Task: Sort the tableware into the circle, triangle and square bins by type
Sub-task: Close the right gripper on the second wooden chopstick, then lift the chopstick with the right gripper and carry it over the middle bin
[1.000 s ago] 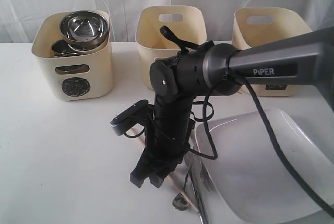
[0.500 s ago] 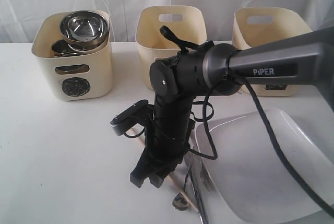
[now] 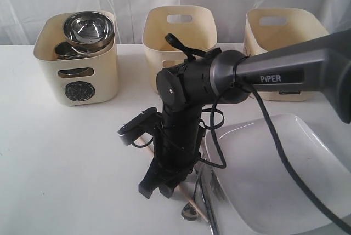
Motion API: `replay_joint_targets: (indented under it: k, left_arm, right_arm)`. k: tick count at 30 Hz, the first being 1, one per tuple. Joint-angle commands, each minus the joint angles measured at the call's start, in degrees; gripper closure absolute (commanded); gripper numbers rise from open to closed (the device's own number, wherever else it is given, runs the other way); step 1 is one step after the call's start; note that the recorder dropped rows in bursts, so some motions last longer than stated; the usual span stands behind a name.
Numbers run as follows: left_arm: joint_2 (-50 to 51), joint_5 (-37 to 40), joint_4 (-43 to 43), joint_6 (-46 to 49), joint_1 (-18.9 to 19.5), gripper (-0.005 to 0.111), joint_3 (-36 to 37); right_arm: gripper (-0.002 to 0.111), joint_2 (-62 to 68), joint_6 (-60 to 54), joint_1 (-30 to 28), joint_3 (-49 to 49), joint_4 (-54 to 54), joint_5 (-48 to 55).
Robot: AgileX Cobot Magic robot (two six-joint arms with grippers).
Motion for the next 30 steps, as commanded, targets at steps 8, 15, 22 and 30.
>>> replay_joint_targets:
  k: [8,15,22,30]
  left_arm:
    - [-0.2,-0.2,-0.3,-0.2,0.2,0.107,0.3]
    - [-0.2,-0.2,-0.3,-0.2,0.2,0.107,0.3]
    - [-0.2,-0.2,-0.3,-0.2,0.2,0.107,0.3]
    - [-0.2,-0.2,-0.3,-0.2,0.2,0.107,0.3]
  right_arm:
    - [0.074,0.2,0.3,0.1,-0.1,0.3,2.3]
    - [0.104,0.2,0.3,0.1,-0.1,2.3,1.9]
    - [0.108,-0.7,0.4,0.1,-0.1,5.5,-0.7]
    - [0.108,-8.2,0.4,0.1,-0.1,13.5,-6.6]
